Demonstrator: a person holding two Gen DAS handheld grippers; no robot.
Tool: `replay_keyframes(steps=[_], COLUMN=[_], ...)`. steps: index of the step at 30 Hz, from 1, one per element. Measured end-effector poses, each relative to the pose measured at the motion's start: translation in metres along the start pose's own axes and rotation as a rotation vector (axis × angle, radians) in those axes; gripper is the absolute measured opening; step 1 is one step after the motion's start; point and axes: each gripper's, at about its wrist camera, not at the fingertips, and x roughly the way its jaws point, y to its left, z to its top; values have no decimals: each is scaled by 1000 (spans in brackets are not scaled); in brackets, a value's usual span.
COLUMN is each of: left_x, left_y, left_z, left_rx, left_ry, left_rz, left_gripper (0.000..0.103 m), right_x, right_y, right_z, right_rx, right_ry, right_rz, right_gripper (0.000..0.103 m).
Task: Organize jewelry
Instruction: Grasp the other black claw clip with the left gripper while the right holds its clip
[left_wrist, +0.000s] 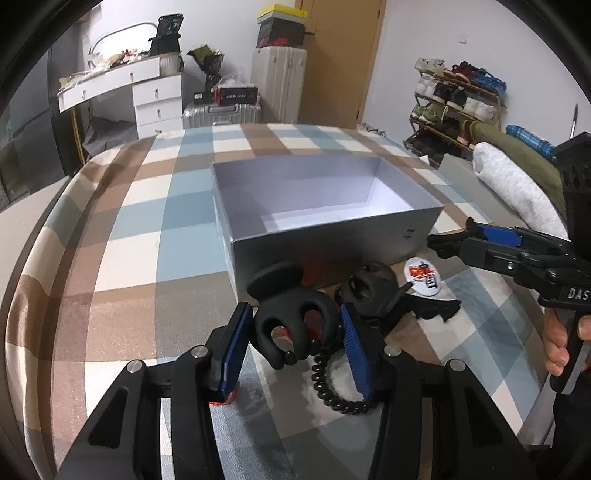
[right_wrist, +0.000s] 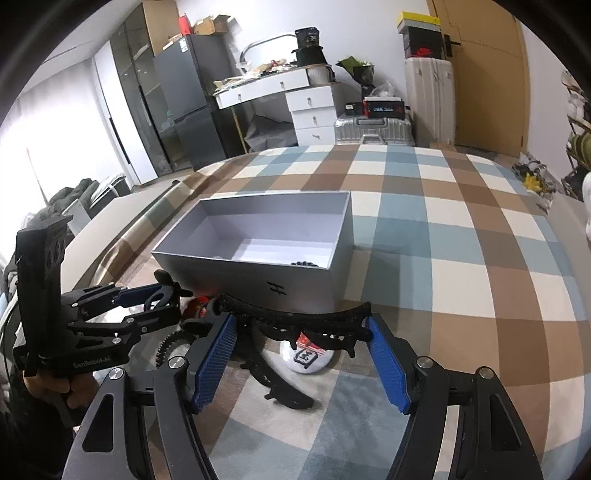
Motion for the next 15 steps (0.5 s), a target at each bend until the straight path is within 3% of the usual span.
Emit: replay_keyframes(steps=[15], left_x=[-30], left_y=[3], left_z=[13], left_rx=[9], left_ry=[-185], left_rz=[14], left_gripper=[43], right_x=[-16], right_y=[3], right_z=[5], right_rx=[3], right_ry=[-74], right_rz=[20], right_gripper=[71])
